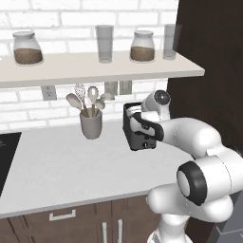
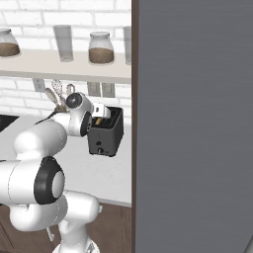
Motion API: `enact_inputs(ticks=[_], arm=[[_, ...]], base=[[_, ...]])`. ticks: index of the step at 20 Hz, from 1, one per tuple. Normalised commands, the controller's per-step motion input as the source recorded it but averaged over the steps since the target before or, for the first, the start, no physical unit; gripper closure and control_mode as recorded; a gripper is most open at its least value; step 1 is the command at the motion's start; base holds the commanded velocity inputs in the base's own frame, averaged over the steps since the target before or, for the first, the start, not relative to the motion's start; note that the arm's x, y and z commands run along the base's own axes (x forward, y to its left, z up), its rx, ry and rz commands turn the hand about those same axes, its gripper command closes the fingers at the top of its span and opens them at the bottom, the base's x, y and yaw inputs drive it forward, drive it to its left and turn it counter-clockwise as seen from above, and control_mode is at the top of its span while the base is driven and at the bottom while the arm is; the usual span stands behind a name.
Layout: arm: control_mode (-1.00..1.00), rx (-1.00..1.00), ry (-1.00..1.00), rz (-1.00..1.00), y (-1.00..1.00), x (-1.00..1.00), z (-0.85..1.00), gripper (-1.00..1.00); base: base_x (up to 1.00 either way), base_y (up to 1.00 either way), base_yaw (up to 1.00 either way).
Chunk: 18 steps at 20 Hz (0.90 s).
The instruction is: Start the toaster. Once the lever pops up, take the bread to the plate on the dining counter.
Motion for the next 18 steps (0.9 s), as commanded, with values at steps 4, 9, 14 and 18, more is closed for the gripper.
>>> enact_inputs(ticks=[4, 9, 14, 18], arm=[[-1.00, 0.00, 0.00, 0.00, 0.00, 0.00, 0.00, -1.00], [-1.00, 0.00, 0.00, 0.00, 0.00, 0.00, 0.00, -1.00], [-1.00, 0.00, 0.00, 0.00, 0.00, 0.00, 0.00, -1.00], [-1.00, 0.00, 0.00, 0.00, 0.00, 0.00, 0.00, -1.00]], base=[[0.00, 0.00, 0.00], [0.00, 0.00, 0.00], [0.00, 0.00, 0.00], [0.00, 0.00, 0.00]])
